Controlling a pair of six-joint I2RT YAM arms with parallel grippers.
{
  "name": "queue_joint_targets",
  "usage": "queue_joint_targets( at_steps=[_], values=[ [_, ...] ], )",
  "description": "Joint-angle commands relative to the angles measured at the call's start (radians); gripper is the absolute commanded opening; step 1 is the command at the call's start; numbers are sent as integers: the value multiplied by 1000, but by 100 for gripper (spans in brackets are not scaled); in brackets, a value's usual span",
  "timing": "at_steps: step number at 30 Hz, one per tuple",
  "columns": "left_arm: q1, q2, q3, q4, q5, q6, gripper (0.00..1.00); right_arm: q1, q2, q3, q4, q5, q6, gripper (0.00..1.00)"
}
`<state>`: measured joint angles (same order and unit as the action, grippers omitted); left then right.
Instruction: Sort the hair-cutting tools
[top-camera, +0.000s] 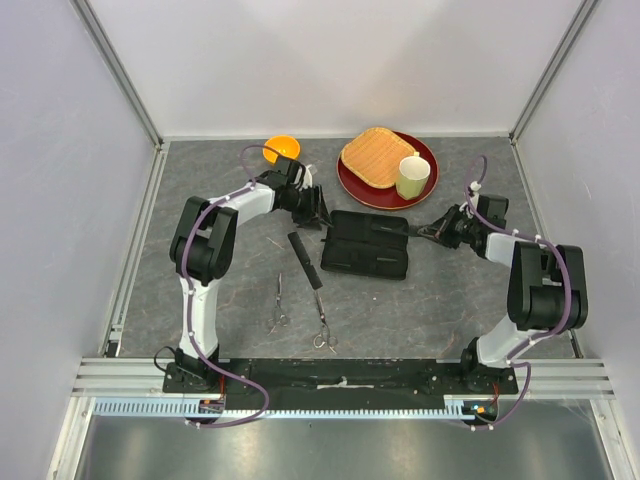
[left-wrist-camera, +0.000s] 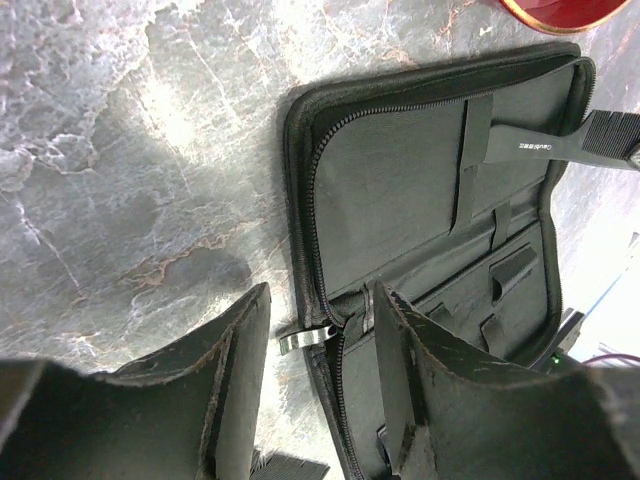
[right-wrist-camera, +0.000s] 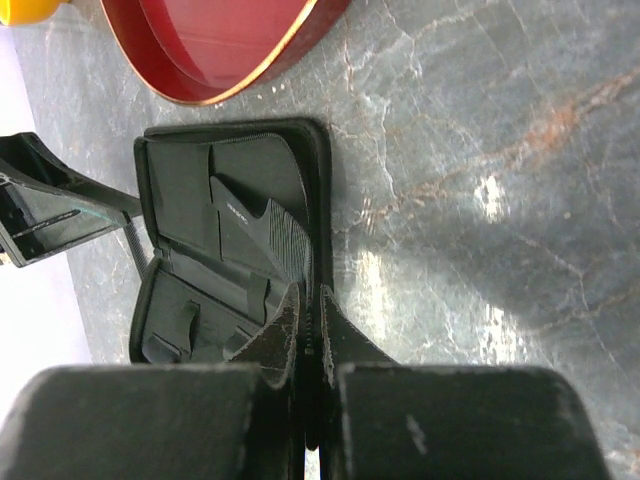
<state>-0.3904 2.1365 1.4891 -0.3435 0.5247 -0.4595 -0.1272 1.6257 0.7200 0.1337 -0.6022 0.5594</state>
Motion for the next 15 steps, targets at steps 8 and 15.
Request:
queue_joint_targets(
  at_steps=[8,15],
  values=[
    [-7,43,53,-35,1,51,48,9,112,128,-14,9,-87,0],
    [-13,62,65,-37,44,65,45,47,172,122,21,-61,-72,0]
  ],
)
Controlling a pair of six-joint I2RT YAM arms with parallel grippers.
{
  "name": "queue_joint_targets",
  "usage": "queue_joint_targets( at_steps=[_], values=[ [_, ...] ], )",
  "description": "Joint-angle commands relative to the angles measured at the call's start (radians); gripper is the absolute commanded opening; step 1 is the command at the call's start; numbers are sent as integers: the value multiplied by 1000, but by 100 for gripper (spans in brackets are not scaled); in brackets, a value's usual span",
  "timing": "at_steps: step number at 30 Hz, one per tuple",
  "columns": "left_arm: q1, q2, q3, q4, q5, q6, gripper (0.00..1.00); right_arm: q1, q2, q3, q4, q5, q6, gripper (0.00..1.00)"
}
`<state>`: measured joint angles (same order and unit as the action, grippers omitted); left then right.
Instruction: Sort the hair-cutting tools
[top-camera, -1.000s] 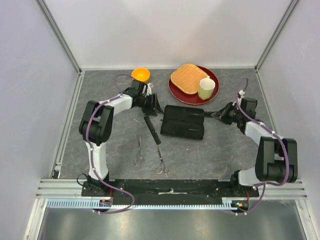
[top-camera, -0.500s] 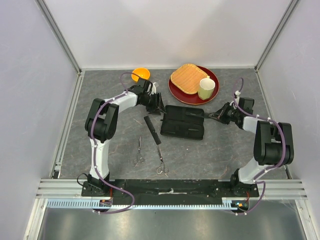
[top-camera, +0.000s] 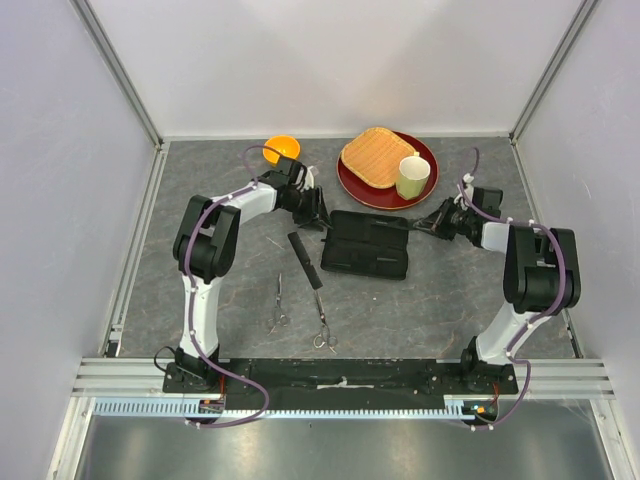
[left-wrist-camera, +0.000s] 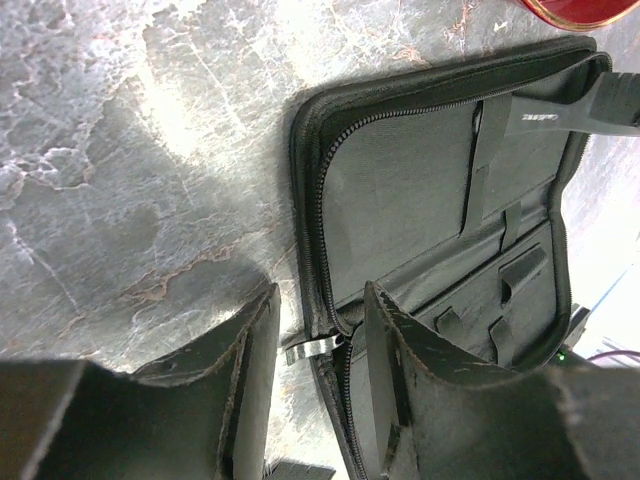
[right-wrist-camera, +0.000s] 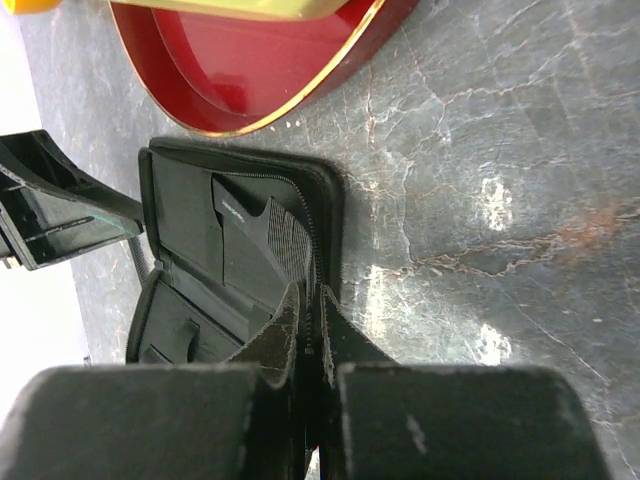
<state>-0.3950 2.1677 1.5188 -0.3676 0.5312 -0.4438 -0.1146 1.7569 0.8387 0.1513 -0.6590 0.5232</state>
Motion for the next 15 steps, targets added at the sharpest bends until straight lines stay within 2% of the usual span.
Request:
queue_joint_targets(
  at_steps=[1,6,15],
  values=[
    [-8,32,35,-13,45,50,44,50,44,0,22,-4,-29,0],
    [-8,37,37,-17,64,53,40,87,81,-7,94,-2,26,0],
    [-11,40,34,-25,75,60,33,170,161,51,125,42,54,0]
  ],
)
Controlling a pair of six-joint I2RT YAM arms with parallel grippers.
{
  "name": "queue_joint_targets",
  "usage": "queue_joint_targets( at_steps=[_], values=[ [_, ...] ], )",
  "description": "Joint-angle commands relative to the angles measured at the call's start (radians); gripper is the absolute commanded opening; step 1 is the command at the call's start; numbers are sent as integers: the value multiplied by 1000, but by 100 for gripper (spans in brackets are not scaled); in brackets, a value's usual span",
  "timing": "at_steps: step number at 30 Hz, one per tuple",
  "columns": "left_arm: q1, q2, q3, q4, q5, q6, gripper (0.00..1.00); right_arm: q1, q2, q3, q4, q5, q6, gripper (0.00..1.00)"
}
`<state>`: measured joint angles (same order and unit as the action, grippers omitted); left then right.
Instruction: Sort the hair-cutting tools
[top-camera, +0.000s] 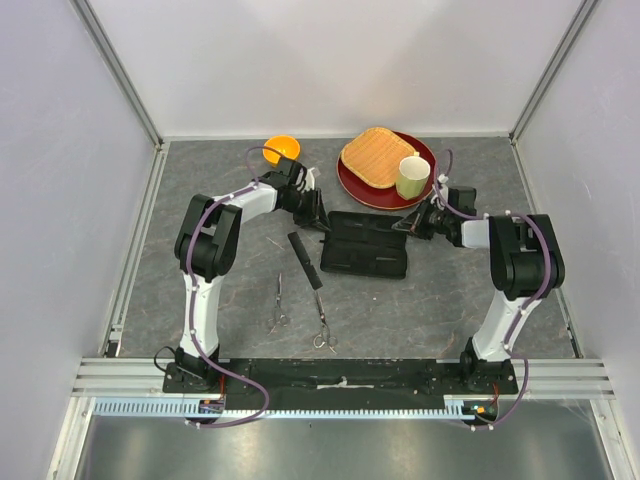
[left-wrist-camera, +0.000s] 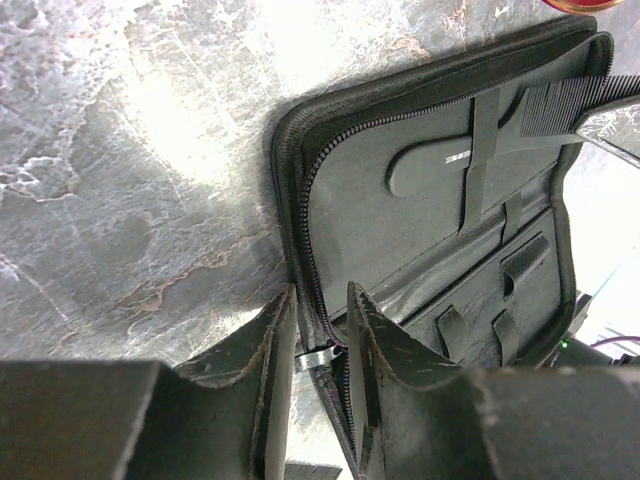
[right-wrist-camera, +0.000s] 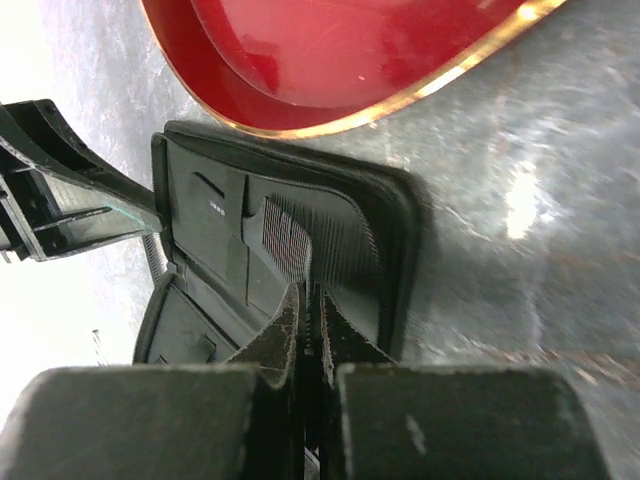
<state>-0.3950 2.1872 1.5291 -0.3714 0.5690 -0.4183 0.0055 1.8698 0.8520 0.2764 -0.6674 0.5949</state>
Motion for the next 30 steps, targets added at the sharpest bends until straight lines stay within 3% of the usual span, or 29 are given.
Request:
queue_joint_targets(
  at_steps=[1,12,24,28,29,30],
  values=[
    [-11,20,23,-24,34,35,32,63,54,44,1,57,-17,0],
    [-15,23,25,-38,17,50,27,126,112,44,101,118,34,0],
    [-16,25,23,-54,3,52,26,166,129,42,78,172,49,2],
    [-16,23,25,-63,-12,50,26,166,115,42,46,204,28,15],
    [-16,23,25,-64,-20,50,26,165,111,42,38,212,25,28],
    [-18,23,26,-66,-24,50,26,165,106,44,17,236,10,34]
  ],
)
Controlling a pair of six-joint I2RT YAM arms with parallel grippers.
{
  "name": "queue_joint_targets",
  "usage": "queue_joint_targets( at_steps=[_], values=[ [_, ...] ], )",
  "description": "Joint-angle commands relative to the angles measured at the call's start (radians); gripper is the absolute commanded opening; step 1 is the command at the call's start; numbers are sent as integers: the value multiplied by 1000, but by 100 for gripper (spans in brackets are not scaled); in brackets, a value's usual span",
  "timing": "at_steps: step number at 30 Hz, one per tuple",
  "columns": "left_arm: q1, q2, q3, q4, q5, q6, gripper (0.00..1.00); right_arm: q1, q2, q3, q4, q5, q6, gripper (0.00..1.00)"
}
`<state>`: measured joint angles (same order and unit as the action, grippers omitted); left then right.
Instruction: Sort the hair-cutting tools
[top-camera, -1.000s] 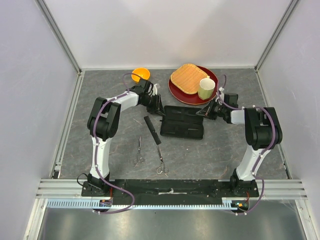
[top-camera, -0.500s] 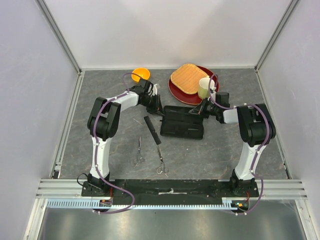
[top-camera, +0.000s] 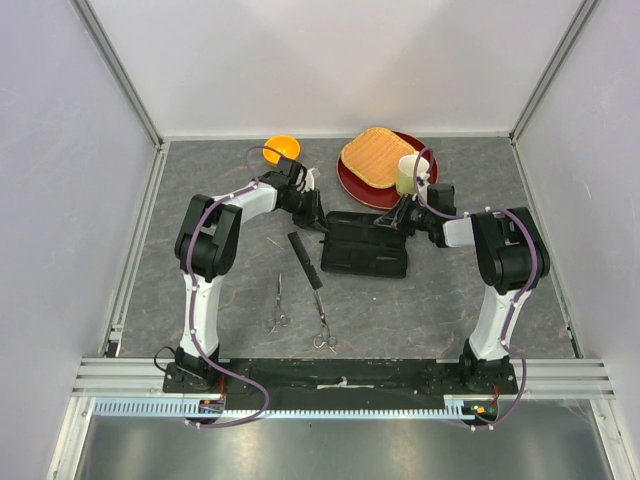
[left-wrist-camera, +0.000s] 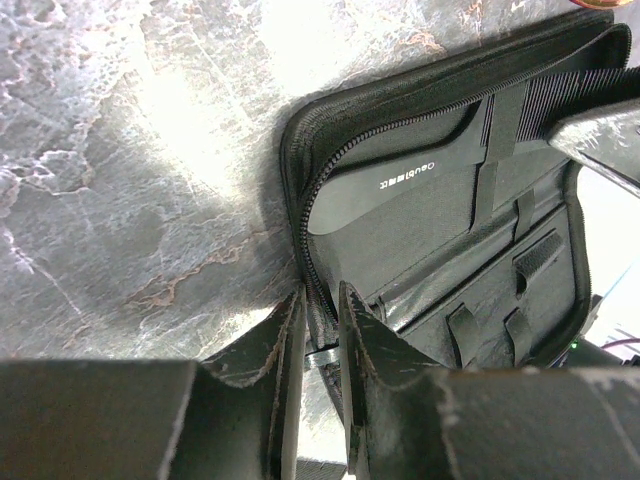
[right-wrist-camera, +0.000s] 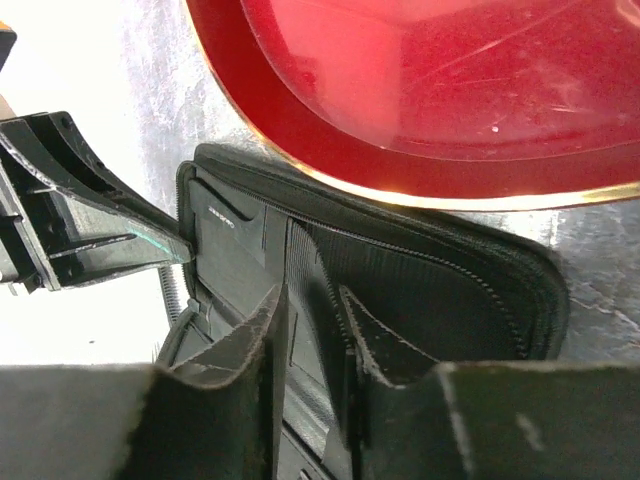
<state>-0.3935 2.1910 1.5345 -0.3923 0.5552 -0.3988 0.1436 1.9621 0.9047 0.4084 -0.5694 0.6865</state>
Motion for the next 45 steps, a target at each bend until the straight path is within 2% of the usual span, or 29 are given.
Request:
queue_joint_targets(
  at_steps=[1,2,5,10,20,25,37,42,45],
  values=[
    [-18,21,21,-49,-15,31,26,28,1,-9,-124,149,-88,39],
    [-19,21,19,-52,-23,29,26,28,-5,-9,-134,161,-96,48],
    [-19,23,21,-63,-41,29,25,28,-28,-3,-183,215,-130,60],
    [-19,23,19,-74,-64,28,25,21,-52,-1,-230,261,-163,64],
    [-19,29,21,-85,-93,9,25,5,-89,22,-342,289,-185,90],
    [-21,32,18,-83,-95,9,25,4,-111,39,-404,327,-173,98],
    [-24,27,16,-83,-95,2,25,4,-193,140,-684,491,-179,98],
    [-24,-8,13,-79,-109,2,26,4,-296,164,-717,514,-197,96],
    [-24,-48,12,-68,-132,2,32,5,-357,186,-727,503,-219,96]
  ],
)
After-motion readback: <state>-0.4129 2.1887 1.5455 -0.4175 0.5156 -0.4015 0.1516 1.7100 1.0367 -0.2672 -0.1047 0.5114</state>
